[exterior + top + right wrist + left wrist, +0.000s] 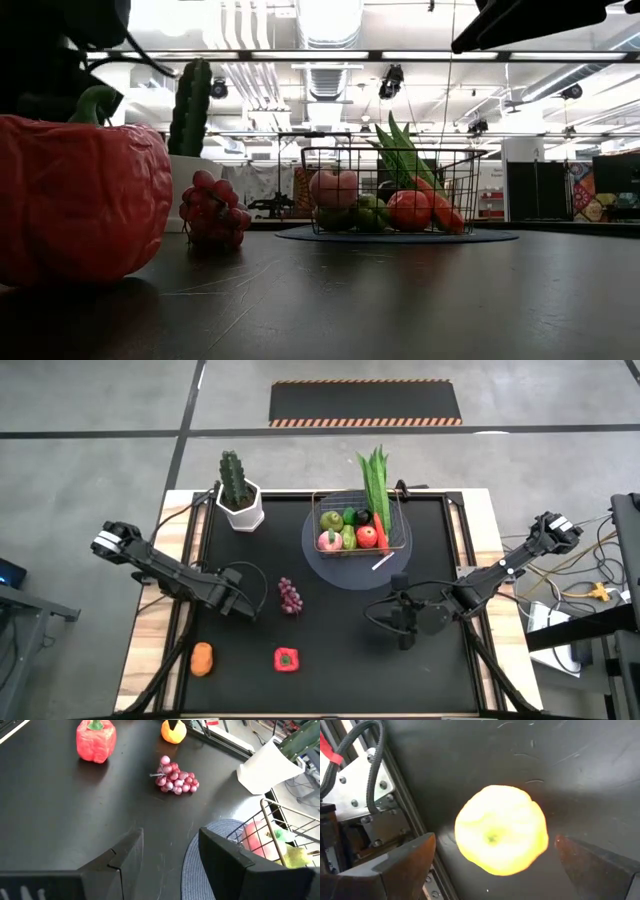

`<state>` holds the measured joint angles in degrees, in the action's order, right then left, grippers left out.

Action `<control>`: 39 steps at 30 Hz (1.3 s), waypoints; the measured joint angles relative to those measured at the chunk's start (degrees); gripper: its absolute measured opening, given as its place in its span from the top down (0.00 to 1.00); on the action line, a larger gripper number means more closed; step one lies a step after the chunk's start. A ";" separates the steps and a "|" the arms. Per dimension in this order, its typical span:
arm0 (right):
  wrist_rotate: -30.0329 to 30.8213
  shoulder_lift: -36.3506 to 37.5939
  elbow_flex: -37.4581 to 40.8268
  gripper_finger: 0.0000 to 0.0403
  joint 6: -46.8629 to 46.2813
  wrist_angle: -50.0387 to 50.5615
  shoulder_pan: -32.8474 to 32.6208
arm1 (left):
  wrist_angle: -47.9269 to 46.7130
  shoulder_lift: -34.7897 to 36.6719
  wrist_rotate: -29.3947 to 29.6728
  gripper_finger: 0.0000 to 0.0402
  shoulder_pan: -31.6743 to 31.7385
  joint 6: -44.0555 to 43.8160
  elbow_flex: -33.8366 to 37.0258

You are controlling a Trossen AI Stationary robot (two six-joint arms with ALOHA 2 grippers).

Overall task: Build produce basket
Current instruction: Put the orange into the gold wire basket

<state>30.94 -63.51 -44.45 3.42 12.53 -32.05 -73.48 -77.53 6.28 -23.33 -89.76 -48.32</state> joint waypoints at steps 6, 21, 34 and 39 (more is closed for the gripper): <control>0.02 0.00 0.00 0.56 -1.35 0.02 0.00 | 2.84 0.06 -0.02 0.02 0.00 -0.06 2.29; 0.04 0.00 0.00 0.56 -2.76 0.55 -0.02 | 9.58 -0.01 -0.04 0.11 0.00 -1.42 6.49; -4.31 0.00 1.03 0.56 -2.35 1.74 -0.07 | 9.50 -0.01 1.27 0.25 0.00 4.39 -5.36; -9.16 0.16 4.54 0.56 -0.51 -3.42 -0.07 | 9.73 -0.86 9.42 0.25 0.41 15.77 -17.44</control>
<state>21.78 -63.35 -39.91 2.91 9.12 -32.12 -63.75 -78.40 15.70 -22.93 -73.98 -65.75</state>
